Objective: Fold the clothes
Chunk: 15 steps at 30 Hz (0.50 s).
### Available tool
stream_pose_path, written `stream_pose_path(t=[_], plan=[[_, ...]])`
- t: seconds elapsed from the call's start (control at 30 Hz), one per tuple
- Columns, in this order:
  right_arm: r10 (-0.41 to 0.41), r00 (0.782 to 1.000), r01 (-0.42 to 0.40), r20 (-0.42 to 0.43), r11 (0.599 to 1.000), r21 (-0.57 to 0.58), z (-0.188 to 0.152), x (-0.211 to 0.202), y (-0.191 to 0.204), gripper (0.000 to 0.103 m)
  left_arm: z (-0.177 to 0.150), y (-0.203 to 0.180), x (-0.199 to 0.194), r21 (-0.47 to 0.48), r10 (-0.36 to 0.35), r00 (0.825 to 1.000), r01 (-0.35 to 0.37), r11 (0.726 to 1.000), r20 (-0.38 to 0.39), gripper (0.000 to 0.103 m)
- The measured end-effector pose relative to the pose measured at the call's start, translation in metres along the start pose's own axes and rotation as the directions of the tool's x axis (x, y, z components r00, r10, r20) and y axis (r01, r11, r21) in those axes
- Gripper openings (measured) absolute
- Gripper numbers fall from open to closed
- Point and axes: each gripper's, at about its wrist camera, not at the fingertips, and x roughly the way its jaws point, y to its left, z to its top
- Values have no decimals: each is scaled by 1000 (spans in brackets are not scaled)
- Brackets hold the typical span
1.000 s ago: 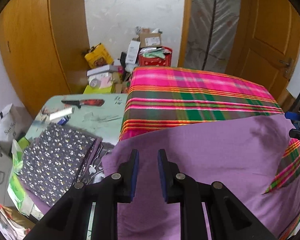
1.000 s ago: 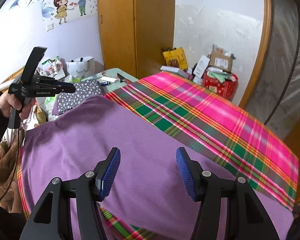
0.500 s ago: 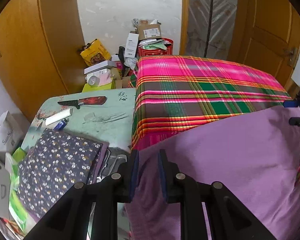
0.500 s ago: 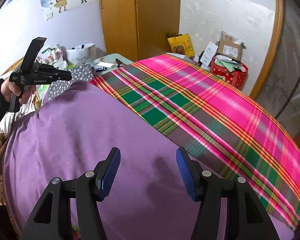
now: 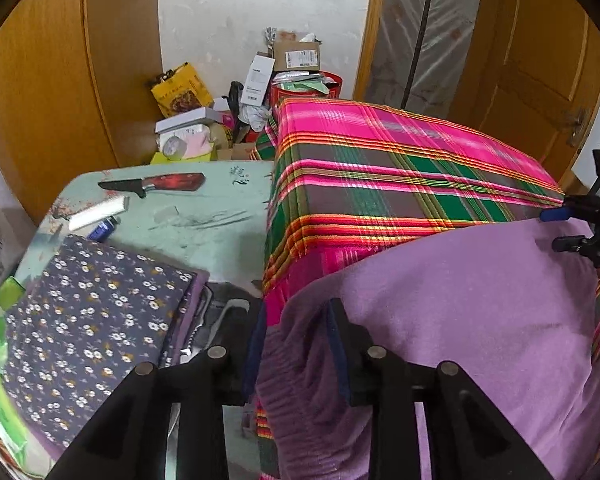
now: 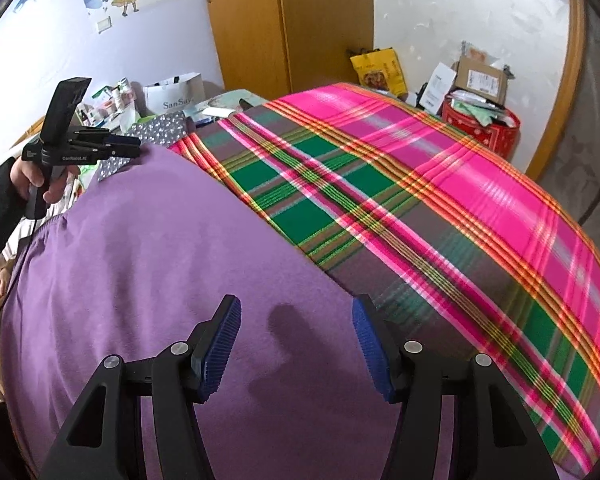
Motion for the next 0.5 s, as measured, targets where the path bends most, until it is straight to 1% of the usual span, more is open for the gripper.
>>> stream_pose_path(t=[0.23, 0.3, 0.4, 0.47, 0.5], plan=[[40, 998, -41, -42, 999, 0, 4, 16, -11, 60, 3, -9, 13, 86, -24, 1000, 26, 996, -18, 31], [64, 997, -64, -37, 998, 8, 6, 17, -14, 60, 5, -13, 15, 116, -22, 1000, 23, 993, -14, 31], [104, 994, -103, -22, 994, 28, 8, 16, -19, 59, 7, -14, 17, 128, -33, 999, 34, 991, -9, 31], [118, 993, -117, -19, 992, 38, 10, 17, -22, 51, 7, -14, 19, 130, -41, 999, 42, 991, -9, 31], [121, 992, -120, -23, 992, 38, 10, 17, -24, 50, 8, -14, 19, 132, -45, 999, 46, 990, -9, 31]])
